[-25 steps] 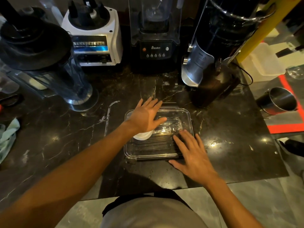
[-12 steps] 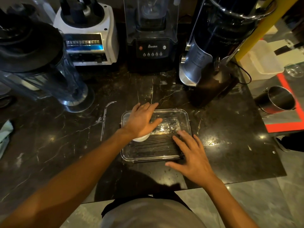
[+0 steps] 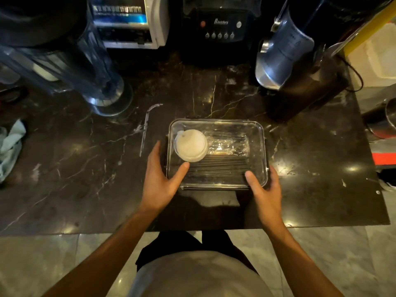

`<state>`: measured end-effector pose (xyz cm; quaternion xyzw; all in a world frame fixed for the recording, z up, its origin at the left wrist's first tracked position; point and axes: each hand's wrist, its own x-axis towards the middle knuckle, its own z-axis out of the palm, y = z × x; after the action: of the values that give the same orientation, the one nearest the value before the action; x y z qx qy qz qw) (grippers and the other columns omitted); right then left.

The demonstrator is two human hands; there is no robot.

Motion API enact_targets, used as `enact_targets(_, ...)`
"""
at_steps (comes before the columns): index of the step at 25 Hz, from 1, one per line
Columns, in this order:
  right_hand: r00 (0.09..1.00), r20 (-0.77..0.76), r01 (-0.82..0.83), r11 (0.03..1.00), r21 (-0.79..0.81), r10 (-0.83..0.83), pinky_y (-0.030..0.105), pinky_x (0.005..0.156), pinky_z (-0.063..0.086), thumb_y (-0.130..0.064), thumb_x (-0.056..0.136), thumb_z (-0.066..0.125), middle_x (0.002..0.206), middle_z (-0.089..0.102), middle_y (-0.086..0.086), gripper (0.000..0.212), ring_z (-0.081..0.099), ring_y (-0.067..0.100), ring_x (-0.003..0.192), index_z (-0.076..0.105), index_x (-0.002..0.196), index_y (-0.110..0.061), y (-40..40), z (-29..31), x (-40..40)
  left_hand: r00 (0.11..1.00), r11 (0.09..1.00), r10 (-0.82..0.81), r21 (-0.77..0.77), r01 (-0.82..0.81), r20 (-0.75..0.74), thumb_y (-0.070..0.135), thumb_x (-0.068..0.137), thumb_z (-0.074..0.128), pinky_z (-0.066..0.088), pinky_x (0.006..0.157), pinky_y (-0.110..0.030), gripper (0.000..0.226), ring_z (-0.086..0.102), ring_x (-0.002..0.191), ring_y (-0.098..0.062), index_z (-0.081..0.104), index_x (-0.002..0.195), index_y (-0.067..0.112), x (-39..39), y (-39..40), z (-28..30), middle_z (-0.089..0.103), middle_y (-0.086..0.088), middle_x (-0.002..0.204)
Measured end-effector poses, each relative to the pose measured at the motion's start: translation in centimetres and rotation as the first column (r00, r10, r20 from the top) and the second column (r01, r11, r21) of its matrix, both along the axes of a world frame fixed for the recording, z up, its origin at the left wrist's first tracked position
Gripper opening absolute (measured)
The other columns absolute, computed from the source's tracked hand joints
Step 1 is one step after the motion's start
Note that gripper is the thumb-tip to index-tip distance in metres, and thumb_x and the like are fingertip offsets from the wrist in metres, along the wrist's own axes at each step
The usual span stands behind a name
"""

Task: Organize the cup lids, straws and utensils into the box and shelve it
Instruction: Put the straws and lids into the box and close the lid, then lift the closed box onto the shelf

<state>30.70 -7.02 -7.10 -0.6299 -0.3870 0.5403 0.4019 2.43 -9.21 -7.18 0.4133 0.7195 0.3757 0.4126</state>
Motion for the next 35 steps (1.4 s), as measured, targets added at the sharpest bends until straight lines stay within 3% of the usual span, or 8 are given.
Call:
enact_targets(5, 0.993, -0.033, 0.115, 0.993, 0.008, -0.115, 0.019, 0.087, 0.056, -0.048, 0.079, 0.076, 0.115, 0.075, -0.009, 0.041, 0.07, 0.01, 0.108, 0.069, 0.119, -0.039, -0.8, -0.6, -0.9, 0.989, 0.999, 0.046, 0.013, -0.049, 0.144, 0.07, 0.08, 0.072, 0.048, 0.113, -0.042, 0.088, 0.055, 0.136, -0.008, 0.04, 0.153, 0.034, 1.7, -2.0, -1.1, 0.058, 0.01, 0.147)
enact_targets(10, 0.988, -0.073, 0.138, 0.99, -0.015, -0.139, 0.015, 0.086, 0.054, -0.047, 0.082, 0.074, 0.115, 0.075, -0.011, 0.04, 0.069, 0.007, 0.109, 0.068, 0.121, -0.039, -0.8, -1.1, -1.3, 0.942, 0.985, 0.16, 0.012, -0.171, 0.295, 0.05, 0.088, 0.072, 0.054, 0.105, -0.037, 0.044, 0.066, 0.121, -0.008, 0.059, 0.13, 0.042, 3.8, -2.9, -1.0, 0.07, 0.01, 0.128)
enact_targets(16, 0.991, -0.053, 0.126, 0.989, 0.079, -0.122, 0.024, 0.092, 0.057, -0.041, 0.089, 0.071, 0.116, 0.076, -0.003, 0.042, 0.071, 0.014, 0.111, 0.07, 0.127, -0.022, 0.4, -0.1, -1.6, 0.948, 0.98, 0.177, 0.041, -0.195, 0.265, 0.055, 0.084, 0.071, 0.054, 0.106, -0.043, 0.05, 0.068, 0.119, -0.008, 0.065, 0.129, 0.034, 3.4, -0.9, 0.8, 0.073, 0.008, 0.125)
enact_targets(20, 0.991, -0.084, 0.119, 0.97, 0.212, -0.103, 0.017, 0.085, 0.055, -0.036, 0.093, 0.071, 0.114, 0.077, -0.004, 0.033, 0.072, 0.012, 0.108, 0.072, 0.123, -0.023, 3.3, 3.4, -2.1, 0.962, 0.978, 0.123, 0.137, -0.16, 0.245, 0.07, 0.08, 0.07, 0.054, 0.107, -0.039, 0.068, 0.066, 0.121, -0.004, 0.061, 0.135, 0.03, 2.4, 1.6, 3.8, 0.07, 0.01, 0.129)
enact_targets(23, 0.995, -0.043, 0.099, 0.932, 0.348, -0.09, 0.01, 0.079, 0.052, -0.035, 0.095, 0.068, 0.11, 0.078, -0.011, 0.029, 0.071, 0.003, 0.103, 0.073, 0.121, -0.024, 5.6, 7.4, -2.6, 0.983, 0.96, 0.052, 0.263, -0.099, 0.179, 0.081, 0.076, 0.064, 0.053, 0.104, -0.026, 0.078, 0.062, 0.124, -0.001, 0.058, 0.139, 0.034, 1.6, 3.6, 7.1, 0.065, 0.012, 0.135)
enact_targets(27, 0.996, -0.001, 0.075, 0.881, 0.468, -0.084, 0.023, 0.089, 0.054, -0.042, 0.096, 0.063, 0.112, 0.077, -0.01, 0.027, 0.07, 0.006, 0.107, 0.073, 0.118, -0.03, 8.1, 12.7, -3.0, 0.988, 0.908, -0.015, 0.416, -0.051, 0.155, 0.077, 0.079, 0.066, 0.057, 0.094, -0.021, 0.05, 0.066, 0.116, 0.002, 0.061, 0.124, 0.055, 0.7, 5.9, 12.2, 0.07, 0.02, 0.125)
enact_targets(30, 0.998, 0.024, 0.029, 0.833, 0.552, -0.05, 0.033, 0.093, 0.052, -0.047, 0.099, 0.059, 0.113, 0.076, -0.007, 0.031, 0.069, 0.01, 0.109, 0.073, 0.12, -0.028, 9.4, 17.0, -3.3, 0.995, 0.841, -0.041, 0.541, -0.015, 0.091, 0.076, 0.079, 0.068, 0.059, 0.095, -0.029, 0.055, 0.067, 0.117, -0.004, 0.062, 0.127, 0.05, -0.6, 7.1, 16.3, 0.068, 0.013, 0.127)
enact_targets(35, 0.999, 0.033, 0.004, 0.772, 0.635, -0.033, 0.049, 0.096, 0.055, -0.059, 0.095, 0.058, 0.109, 0.077, -0.003, 0.037, 0.072, 0.016, 0.106, 0.075, 0.111, -0.029, 11.4, 24.6, -3.9, 0.997, 0.735, -0.075, 0.675, 0.06, -0.007, 0.077, 0.069, 0.076, 0.054, 0.102, -0.031, 0.065, 0.061, 0.123, 0.002, 0.057, 0.128, 0.058, -2.0, 8.5, 22.9, 0.062, 0.021, 0.133)
